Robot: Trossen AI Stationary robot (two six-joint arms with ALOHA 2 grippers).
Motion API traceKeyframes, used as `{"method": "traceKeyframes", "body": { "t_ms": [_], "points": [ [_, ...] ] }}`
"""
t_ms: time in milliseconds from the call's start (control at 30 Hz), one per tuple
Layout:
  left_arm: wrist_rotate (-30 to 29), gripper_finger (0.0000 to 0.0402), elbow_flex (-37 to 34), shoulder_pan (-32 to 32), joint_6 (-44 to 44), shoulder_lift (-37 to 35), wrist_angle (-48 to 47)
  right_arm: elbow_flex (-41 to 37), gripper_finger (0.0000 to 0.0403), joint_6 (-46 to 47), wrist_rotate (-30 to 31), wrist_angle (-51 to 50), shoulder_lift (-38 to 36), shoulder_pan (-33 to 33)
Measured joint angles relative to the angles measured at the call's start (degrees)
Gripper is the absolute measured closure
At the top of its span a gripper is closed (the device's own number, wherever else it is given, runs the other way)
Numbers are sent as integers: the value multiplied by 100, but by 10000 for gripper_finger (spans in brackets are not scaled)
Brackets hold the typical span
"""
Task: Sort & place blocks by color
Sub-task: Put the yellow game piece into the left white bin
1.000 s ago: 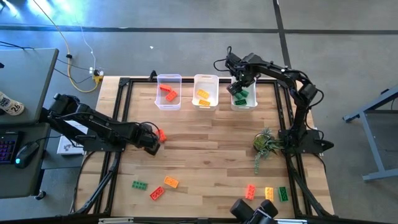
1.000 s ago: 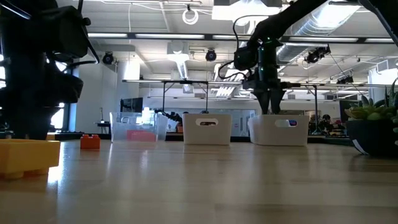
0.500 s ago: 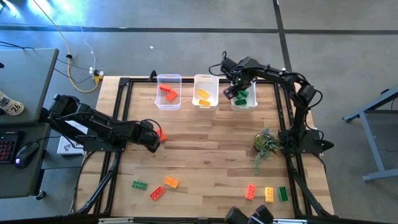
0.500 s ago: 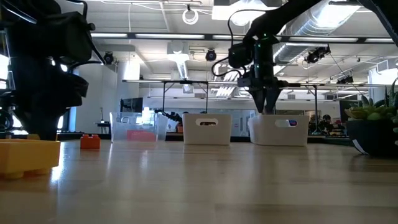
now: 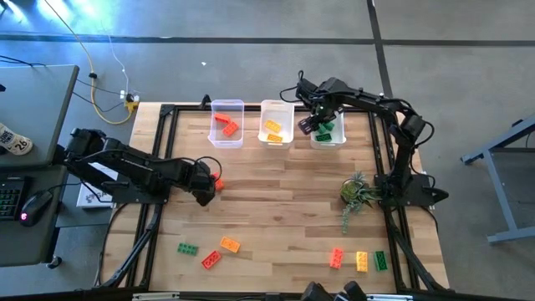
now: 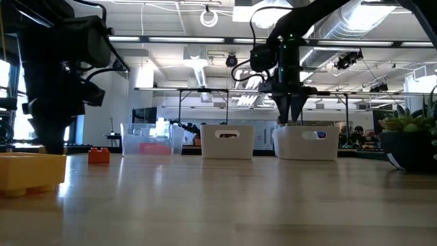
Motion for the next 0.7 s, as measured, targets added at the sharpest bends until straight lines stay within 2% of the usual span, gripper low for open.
{"method": "traceKeyframes", "body": {
  "t_ms": [200, 367, 533, 700],
  "points": [
    [-430, 289, 470, 475, 964, -112, 79, 1, 261, 368, -99, 15, -293, 19],
    [-523, 291, 876, 1188, 2115, -121, 667, 7, 279, 593, -95, 95, -612, 145],
    [84, 289, 1163, 1973, 3078, -123, 1808, 7, 290, 594, -77, 344, -822, 345],
    [756, 289, 1267, 2689, 3569, -125, 3310, 7, 295, 553, -80, 541, -843, 480]
  ]
}}
